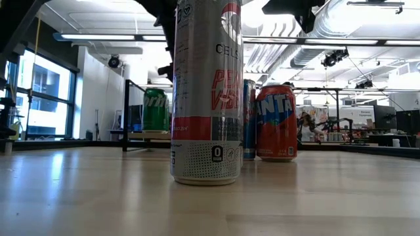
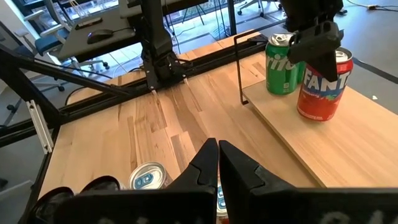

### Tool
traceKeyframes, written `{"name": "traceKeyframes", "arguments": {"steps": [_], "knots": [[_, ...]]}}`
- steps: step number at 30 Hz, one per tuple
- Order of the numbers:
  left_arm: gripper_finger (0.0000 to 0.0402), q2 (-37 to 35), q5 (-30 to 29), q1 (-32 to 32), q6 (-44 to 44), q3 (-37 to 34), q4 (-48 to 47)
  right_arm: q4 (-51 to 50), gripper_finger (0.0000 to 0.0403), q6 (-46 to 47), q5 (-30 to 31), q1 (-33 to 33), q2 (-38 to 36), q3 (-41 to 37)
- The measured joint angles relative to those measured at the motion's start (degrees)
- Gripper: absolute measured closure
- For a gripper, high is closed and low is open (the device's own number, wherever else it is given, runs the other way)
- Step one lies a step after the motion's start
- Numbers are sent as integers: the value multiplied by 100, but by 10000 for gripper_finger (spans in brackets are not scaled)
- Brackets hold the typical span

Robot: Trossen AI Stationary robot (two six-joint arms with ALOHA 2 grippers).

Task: Place canned beverage on shelf
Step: Put the left red soda can on the shelf

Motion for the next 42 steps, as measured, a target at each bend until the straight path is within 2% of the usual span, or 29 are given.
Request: {"name": "traceKeyframes", "arguments": {"steps": [3, 9, 11, 14, 17, 20, 25, 29, 37, 42], "knots": [[174, 0, 0, 0, 621, 1, 0, 0, 402, -5, 0, 2, 0, 0], [174, 6, 17, 0, 2396, 0, 21, -28, 402, -11, 0, 2, 0, 0], [174, 9, 231, 20, 2762, 1, 79, -28, 402, -12, 0, 2, 0, 0], [174, 10, 937, 96, 3188, 0, 198, -28, 402, 0, 0, 2, 0, 0], [174, 10, 1619, 178, 3271, 1, 342, -28, 402, 32, 0, 2, 0, 0], [174, 10, 1915, 259, 3257, 2, 358, -28, 402, 41, 0, 2, 0, 0], [174, 10, 1946, 305, 3651, 2, 214, -26, 402, 65, 0, 2, 0, 0], [174, 9, 2278, 330, 3962, 2, 174, -26, 402, 238, 0, 2, 0, 0], [174, 9, 2163, 351, 4475, 2, 195, -26, 402, 240, 0, 2, 0, 0], [174, 9, 2146, 343, 4491, 2, 282, -26, 402, 237, 0, 3, -2, 0]]}}
